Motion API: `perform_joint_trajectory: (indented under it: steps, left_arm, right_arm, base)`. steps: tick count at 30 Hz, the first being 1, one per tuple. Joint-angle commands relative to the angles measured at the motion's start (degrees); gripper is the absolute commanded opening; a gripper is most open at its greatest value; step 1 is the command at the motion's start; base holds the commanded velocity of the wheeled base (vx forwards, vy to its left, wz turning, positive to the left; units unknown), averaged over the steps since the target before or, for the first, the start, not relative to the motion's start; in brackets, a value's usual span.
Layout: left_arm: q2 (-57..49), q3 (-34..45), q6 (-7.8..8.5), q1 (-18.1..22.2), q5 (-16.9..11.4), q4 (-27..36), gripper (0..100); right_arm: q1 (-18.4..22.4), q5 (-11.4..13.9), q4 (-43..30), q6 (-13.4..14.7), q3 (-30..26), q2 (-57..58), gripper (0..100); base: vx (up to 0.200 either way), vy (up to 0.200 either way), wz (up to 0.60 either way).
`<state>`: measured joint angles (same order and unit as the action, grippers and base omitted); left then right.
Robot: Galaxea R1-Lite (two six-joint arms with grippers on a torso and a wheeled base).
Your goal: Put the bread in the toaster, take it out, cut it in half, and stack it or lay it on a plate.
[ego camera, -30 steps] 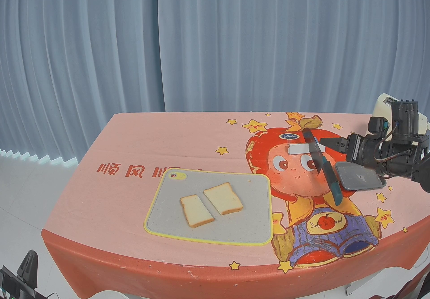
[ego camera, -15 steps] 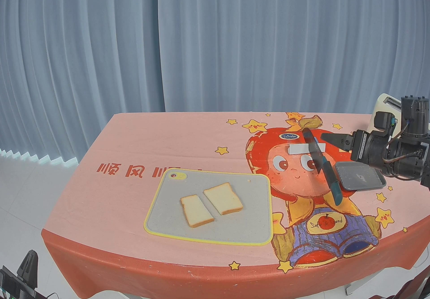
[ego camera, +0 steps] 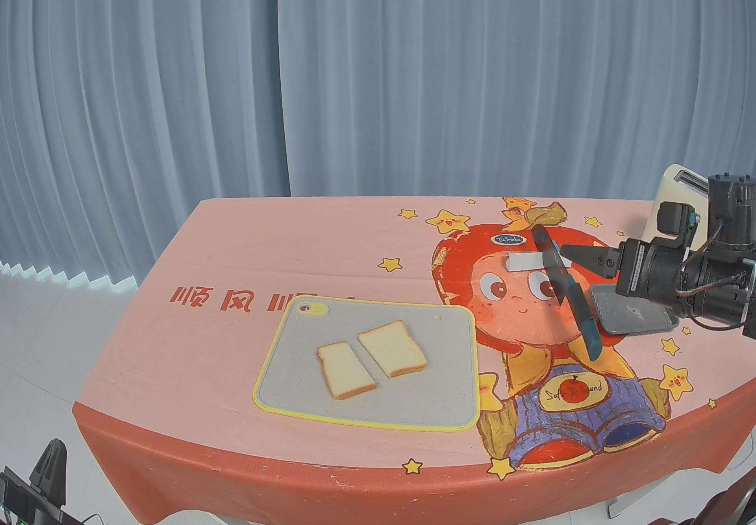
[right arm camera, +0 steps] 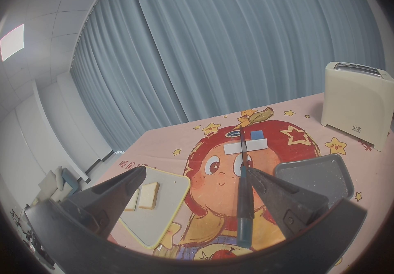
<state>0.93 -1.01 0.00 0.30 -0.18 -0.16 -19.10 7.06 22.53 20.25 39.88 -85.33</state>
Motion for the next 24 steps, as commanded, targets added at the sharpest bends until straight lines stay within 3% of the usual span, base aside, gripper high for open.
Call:
perform_joint_trajectory:
  steps: [1,10,24]
  left_arm:
    - [-0.31,1.01,0.0,0.05,0.01,-0.02,0]
    - [-0.31,1.01,0.0,-0.04,0.01,-0.02,0]
    - [-0.31,1.01,-0.09,0.05,0.01,-0.02,0]
  right_arm:
    - [-0.67,-0.03,0.06,-0.03,-0.5,-0.1,100]
    - [-2.52,-0.03,0.24,-2.32,-1.99,-0.1,100]
    - [-5.86,-1.35,0.24,-2.41,-3.31,-0.1,100]
  base:
    - [0.0,0.0,0.0]
    - [0.0,0.0,0.0]
    - [0.0,0.0,0.0]
